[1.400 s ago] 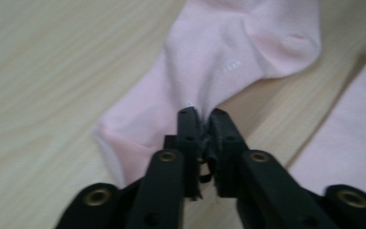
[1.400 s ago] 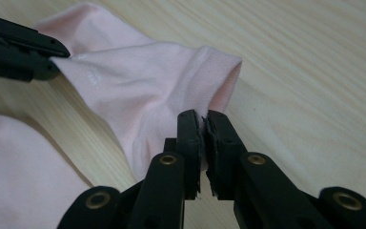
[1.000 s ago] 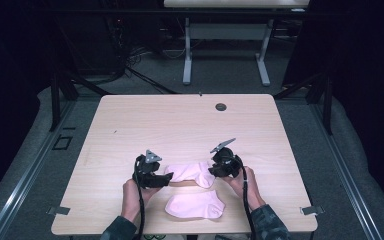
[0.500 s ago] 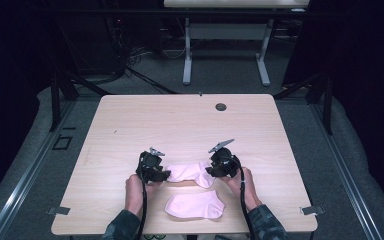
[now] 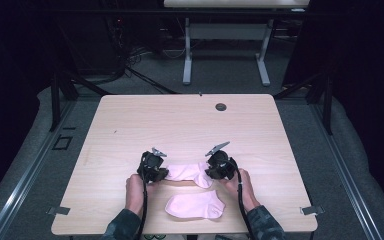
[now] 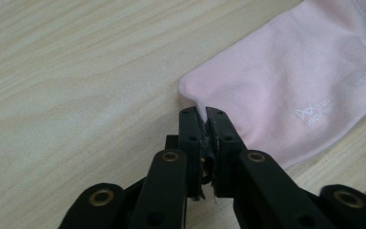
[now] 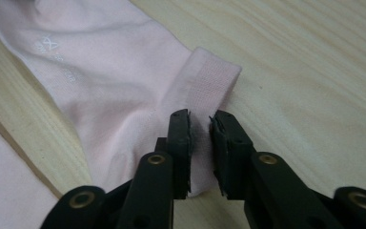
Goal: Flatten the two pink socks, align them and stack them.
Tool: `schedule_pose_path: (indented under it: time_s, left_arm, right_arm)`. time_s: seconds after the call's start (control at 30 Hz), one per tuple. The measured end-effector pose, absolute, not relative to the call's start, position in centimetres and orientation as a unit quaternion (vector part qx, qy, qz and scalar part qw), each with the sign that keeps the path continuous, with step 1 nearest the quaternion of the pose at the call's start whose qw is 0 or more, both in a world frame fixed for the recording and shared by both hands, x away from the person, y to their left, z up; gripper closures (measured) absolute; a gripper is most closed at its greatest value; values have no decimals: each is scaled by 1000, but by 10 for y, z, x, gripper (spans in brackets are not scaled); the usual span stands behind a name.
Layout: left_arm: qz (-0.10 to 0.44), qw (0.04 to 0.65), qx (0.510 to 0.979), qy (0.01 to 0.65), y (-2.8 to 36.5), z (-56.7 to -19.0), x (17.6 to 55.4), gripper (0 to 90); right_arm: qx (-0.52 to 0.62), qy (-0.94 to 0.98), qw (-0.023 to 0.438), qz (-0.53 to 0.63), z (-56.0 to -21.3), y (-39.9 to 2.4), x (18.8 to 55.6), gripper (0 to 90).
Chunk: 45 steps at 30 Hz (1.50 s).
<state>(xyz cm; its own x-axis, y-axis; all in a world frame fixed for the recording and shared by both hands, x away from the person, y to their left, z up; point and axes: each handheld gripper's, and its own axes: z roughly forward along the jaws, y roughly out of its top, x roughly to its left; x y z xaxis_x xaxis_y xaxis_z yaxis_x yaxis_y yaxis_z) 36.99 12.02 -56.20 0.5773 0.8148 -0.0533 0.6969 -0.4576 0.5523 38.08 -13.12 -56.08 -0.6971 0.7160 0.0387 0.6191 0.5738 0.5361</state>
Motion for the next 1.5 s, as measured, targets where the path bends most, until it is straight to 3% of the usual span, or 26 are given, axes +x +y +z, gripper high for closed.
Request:
schedule_pose_path:
  time_s: [0.47, 0.83, 1.0, 1.27, 1.5]
  left_arm:
    - [98, 299, 838, 445, 127, -545, 364, 888]
    - [90, 348, 824, 438, 132, -504, 326, 886]
    - [77, 361, 826, 427, 133, -502, 302, 886]
    - [72, 340, 843, 410, 126, -521, 266, 885]
    - [85, 308, 857, 404, 119, -547, 262, 882]
  right_arm:
    - [382, 871, 94, 295, -548, -141, 374, 852]
    - [373, 868, 103, 312, -500, -156, 335, 851]
    - [375, 869, 81, 314, -492, -165, 313, 850]
    - [369, 880, 54, 296, -505, -167, 286, 846]
    - [377, 885, 31, 270, -542, -163, 286, 839]
